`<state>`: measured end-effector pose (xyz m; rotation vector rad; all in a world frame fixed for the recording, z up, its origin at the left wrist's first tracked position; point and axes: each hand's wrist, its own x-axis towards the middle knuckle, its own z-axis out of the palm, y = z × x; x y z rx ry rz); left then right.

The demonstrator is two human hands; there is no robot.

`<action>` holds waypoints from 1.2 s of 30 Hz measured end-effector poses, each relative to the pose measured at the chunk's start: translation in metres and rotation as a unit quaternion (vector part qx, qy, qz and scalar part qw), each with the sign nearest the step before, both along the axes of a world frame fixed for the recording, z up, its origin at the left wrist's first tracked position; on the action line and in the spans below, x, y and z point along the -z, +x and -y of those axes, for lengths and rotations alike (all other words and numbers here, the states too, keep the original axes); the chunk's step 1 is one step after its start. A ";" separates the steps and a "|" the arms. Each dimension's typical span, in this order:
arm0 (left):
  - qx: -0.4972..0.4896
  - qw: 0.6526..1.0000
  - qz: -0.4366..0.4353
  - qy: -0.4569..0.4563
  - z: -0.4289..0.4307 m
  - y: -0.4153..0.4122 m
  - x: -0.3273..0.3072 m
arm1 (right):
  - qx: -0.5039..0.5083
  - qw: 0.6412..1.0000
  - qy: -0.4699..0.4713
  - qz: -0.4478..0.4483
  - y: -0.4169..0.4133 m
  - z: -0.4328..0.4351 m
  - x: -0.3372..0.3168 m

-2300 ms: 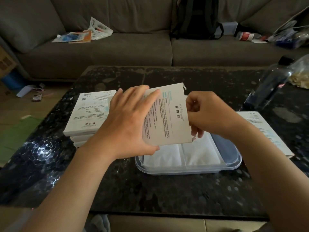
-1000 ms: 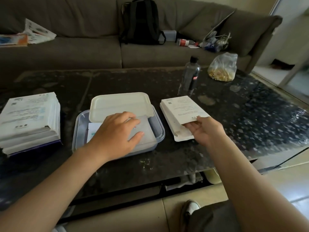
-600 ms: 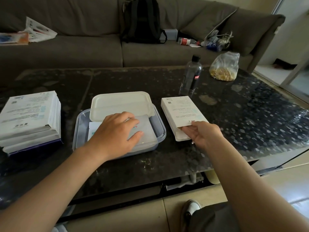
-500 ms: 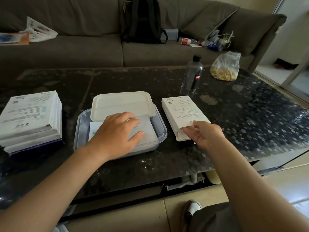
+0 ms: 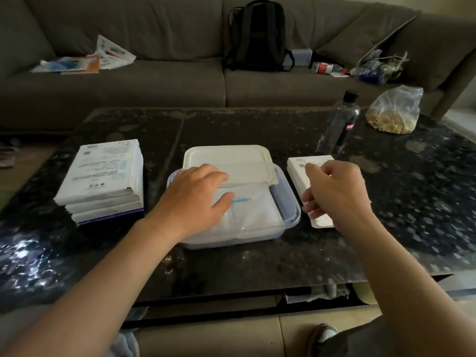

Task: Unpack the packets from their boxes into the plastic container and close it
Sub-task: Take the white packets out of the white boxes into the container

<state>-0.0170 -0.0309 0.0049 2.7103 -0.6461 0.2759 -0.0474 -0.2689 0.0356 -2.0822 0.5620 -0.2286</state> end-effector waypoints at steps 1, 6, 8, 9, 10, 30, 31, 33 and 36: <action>-0.013 1.000 0.002 -0.001 -0.008 0.000 -0.002 | -0.016 1.000 -0.017 0.009 0.003 -0.012 -0.002; -0.108 0.994 0.005 0.003 -0.053 0.004 -0.012 | -0.096 0.992 -0.062 0.050 0.016 -0.066 -0.005; -0.150 0.989 0.008 -0.002 -0.072 0.007 -0.016 | -0.123 0.988 -0.077 0.058 0.022 -0.085 -0.002; -0.178 0.984 0.009 -0.001 -0.081 0.009 -0.017 | -0.133 0.986 -0.083 0.062 0.025 -0.094 -0.001; -0.209 0.978 0.007 0.007 -0.091 0.012 -0.018 | -0.140 0.984 -0.089 0.066 0.029 -0.102 0.002; -0.386 0.906 -0.171 0.021 -0.148 0.039 0.007 | -0.229 0.959 -0.156 0.061 0.049 -0.161 0.035; -0.389 0.905 -0.171 0.016 -0.147 0.039 0.005 | -0.229 0.959 -0.154 0.062 0.050 -0.160 0.036; -0.395 0.902 -0.173 -0.006 -0.146 0.038 -0.002 | -0.229 0.959 -0.153 0.065 0.051 -0.159 0.036; -0.404 0.896 -0.171 -0.064 -0.144 0.035 -0.016 | -0.231 0.959 -0.146 0.069 0.051 -0.158 0.033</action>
